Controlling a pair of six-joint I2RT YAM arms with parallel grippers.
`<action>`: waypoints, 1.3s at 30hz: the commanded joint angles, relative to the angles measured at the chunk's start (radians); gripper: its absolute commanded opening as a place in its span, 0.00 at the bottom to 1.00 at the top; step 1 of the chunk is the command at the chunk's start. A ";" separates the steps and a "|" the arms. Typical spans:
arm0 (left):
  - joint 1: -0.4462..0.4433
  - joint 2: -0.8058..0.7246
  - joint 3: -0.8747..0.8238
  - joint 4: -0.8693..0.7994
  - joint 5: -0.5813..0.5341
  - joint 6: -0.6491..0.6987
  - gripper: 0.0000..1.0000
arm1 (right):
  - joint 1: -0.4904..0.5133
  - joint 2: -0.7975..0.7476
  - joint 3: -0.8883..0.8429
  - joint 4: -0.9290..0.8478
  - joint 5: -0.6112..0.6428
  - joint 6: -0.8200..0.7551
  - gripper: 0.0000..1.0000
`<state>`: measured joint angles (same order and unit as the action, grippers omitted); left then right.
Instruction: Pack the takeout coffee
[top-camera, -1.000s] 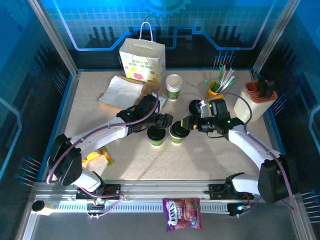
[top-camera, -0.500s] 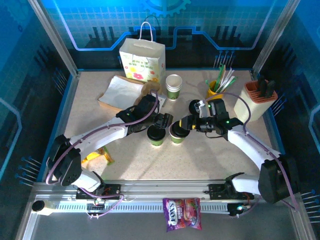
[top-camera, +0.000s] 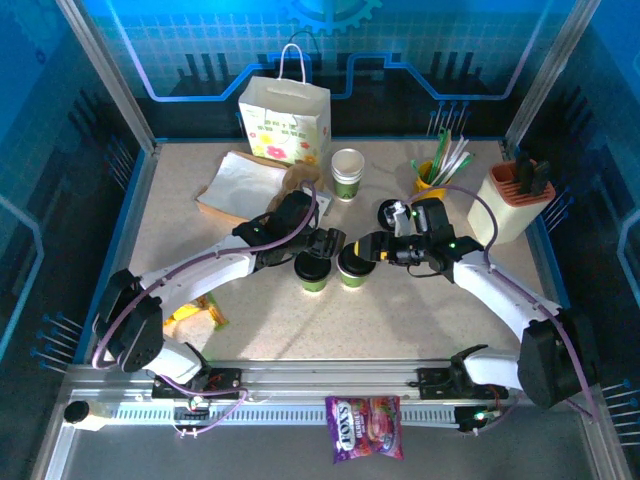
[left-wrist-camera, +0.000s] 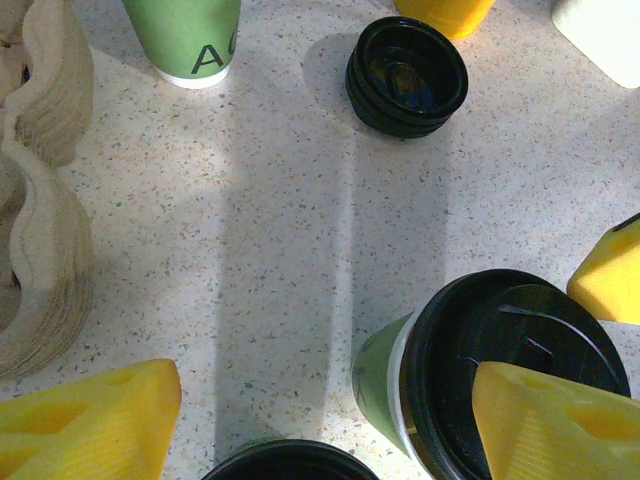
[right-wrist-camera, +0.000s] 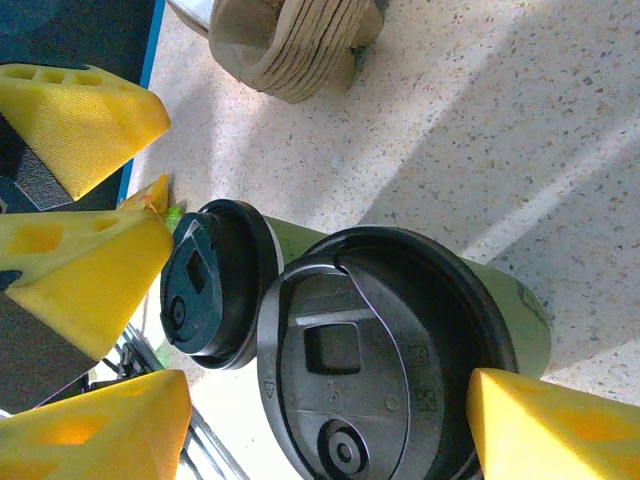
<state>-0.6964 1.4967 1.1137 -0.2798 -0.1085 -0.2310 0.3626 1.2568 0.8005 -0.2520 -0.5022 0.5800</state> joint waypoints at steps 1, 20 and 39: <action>0.008 -0.024 -0.009 0.011 -0.005 -0.002 0.78 | 0.022 -0.013 0.032 0.017 -0.013 0.011 0.74; 0.009 -0.023 -0.016 0.007 -0.006 0.001 0.78 | 0.045 -0.008 0.048 0.007 -0.009 0.001 0.74; 0.008 0.072 0.088 -0.135 0.104 0.227 0.95 | 0.027 0.025 0.040 -0.121 0.170 -0.137 0.79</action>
<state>-0.6964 1.5444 1.1561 -0.3656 -0.0513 -0.0540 0.3916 1.2636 0.8608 -0.3813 -0.3397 0.4618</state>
